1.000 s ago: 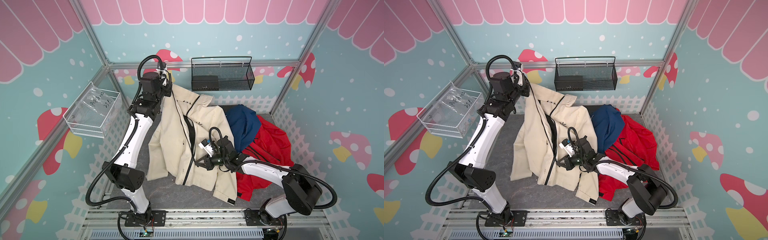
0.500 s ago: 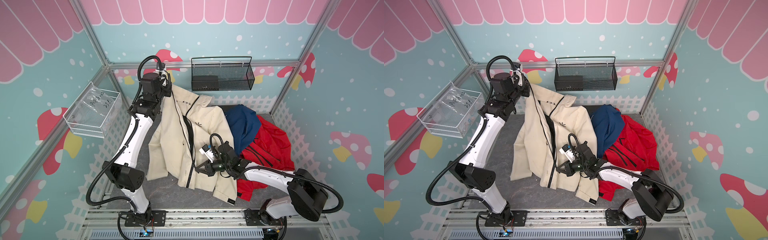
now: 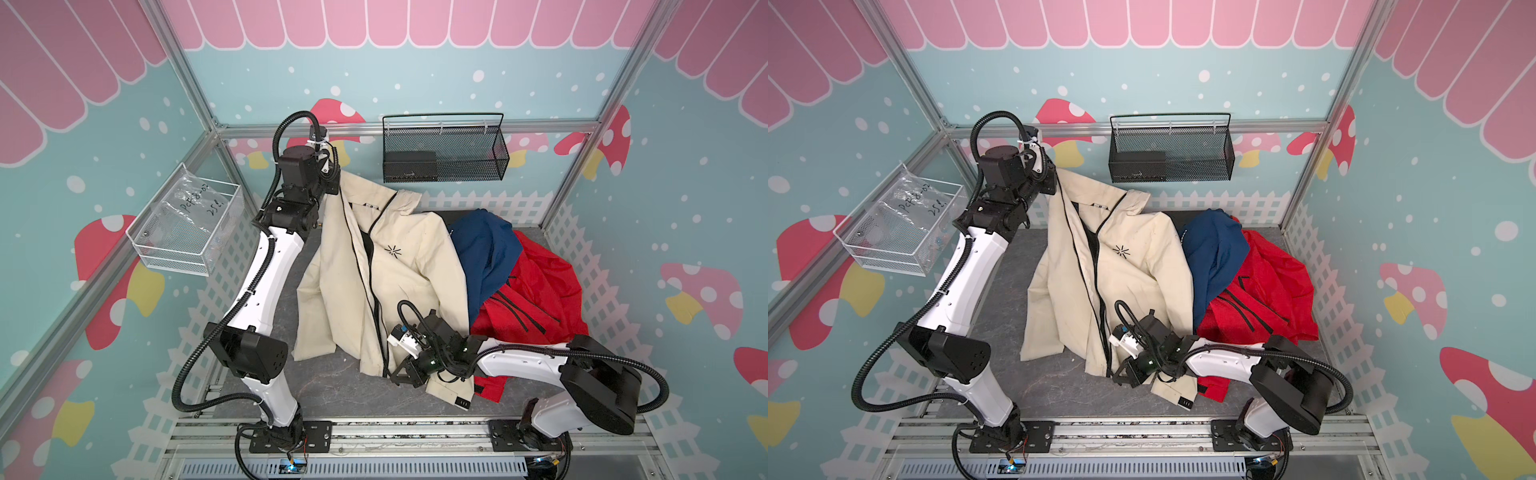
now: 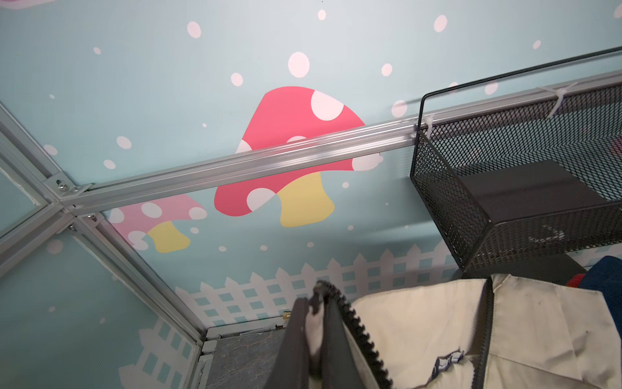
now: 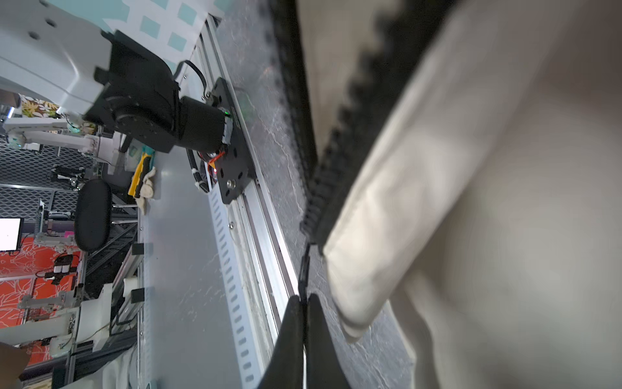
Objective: Unzip the jacket
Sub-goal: Unzip the zipper on the jacket.
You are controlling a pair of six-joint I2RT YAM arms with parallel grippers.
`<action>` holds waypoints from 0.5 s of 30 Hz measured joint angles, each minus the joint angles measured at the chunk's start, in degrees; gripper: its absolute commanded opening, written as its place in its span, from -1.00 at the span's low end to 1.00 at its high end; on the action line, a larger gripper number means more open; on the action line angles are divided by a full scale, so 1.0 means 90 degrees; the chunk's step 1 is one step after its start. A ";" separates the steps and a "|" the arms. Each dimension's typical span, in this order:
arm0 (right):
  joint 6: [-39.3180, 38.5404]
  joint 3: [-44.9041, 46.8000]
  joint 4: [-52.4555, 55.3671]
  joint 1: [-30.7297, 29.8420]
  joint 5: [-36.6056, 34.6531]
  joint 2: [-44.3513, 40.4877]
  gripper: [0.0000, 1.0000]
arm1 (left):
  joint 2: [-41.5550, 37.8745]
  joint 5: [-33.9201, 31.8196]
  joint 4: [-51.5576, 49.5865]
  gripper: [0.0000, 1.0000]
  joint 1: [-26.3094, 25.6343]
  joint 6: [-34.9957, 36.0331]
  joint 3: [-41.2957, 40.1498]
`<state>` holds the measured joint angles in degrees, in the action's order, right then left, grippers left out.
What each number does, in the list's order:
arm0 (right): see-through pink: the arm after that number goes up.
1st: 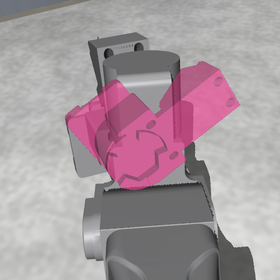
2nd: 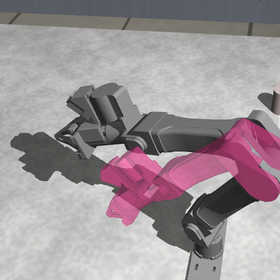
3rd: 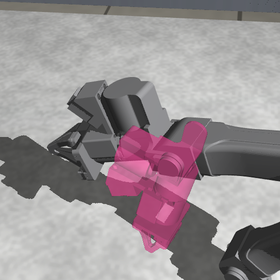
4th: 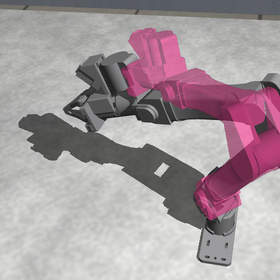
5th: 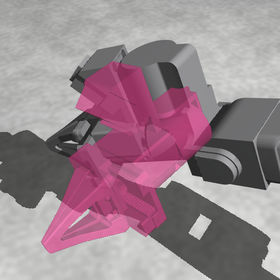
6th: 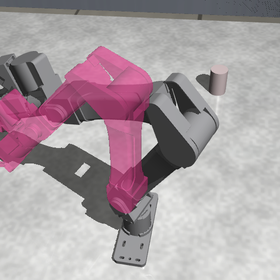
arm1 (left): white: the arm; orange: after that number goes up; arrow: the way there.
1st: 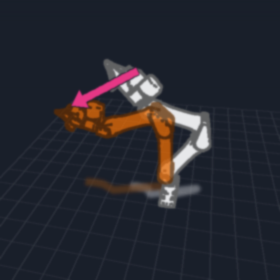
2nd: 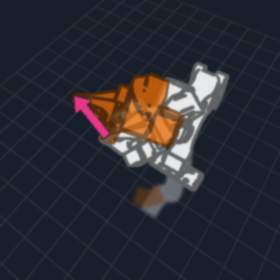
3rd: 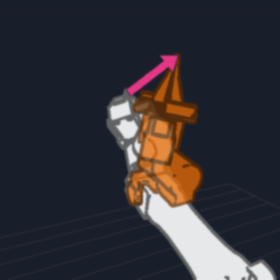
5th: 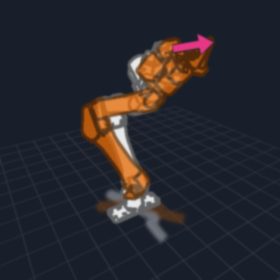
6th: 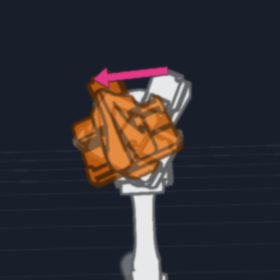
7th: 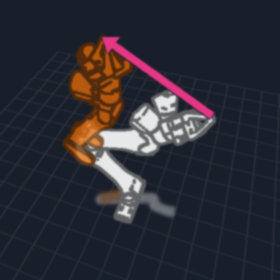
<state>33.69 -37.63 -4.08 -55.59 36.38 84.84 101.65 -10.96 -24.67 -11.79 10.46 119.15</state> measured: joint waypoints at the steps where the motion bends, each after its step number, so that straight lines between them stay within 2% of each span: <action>1: 0.0000 0.0049 0.0015 -0.0034 -0.0007 0.0000 -1.00 | 0.0000 0.0000 -0.0007 -1.00 0.0022 0.0002 0.0000; 5: -0.0085 0.0296 0.0197 -0.0175 -0.0168 -0.0002 -1.00 | 0.0000 -0.0002 -0.0046 -1.00 0.0134 0.0000 0.0056; 11: -0.0641 0.0651 0.0947 -0.0209 -0.0831 0.0005 -1.00 | -0.0022 0.0068 -0.0039 -1.00 0.0262 0.0049 0.0231; 12: -0.0709 0.0639 0.0986 -0.0209 -0.0884 -0.0002 -0.95 | -0.0024 0.0080 -0.0036 -1.00 0.0260 0.0049 0.0231; 13: -0.0770 0.0605 0.1035 -0.0209 -0.0950 -0.0032 -0.72 | -0.0034 0.0100 -0.0036 -0.86 0.0260 0.0049 0.0221; 14: -0.0809 0.0554 0.1083 -0.0211 -0.0996 -0.0097 -0.42 | -0.0056 0.0104 -0.0029 -0.53 0.0260 0.0049 0.0182; 15: -0.0865 0.0495 0.1124 -0.0211 -0.1035 -0.0197 -0.19 | -0.0109 0.0117 -0.0010 -0.21 0.0260 0.0068 0.0085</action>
<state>25.91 -33.17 6.04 -57.49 27.07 83.07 100.66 -9.91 -24.75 -9.45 11.07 119.92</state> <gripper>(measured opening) 0.196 0.142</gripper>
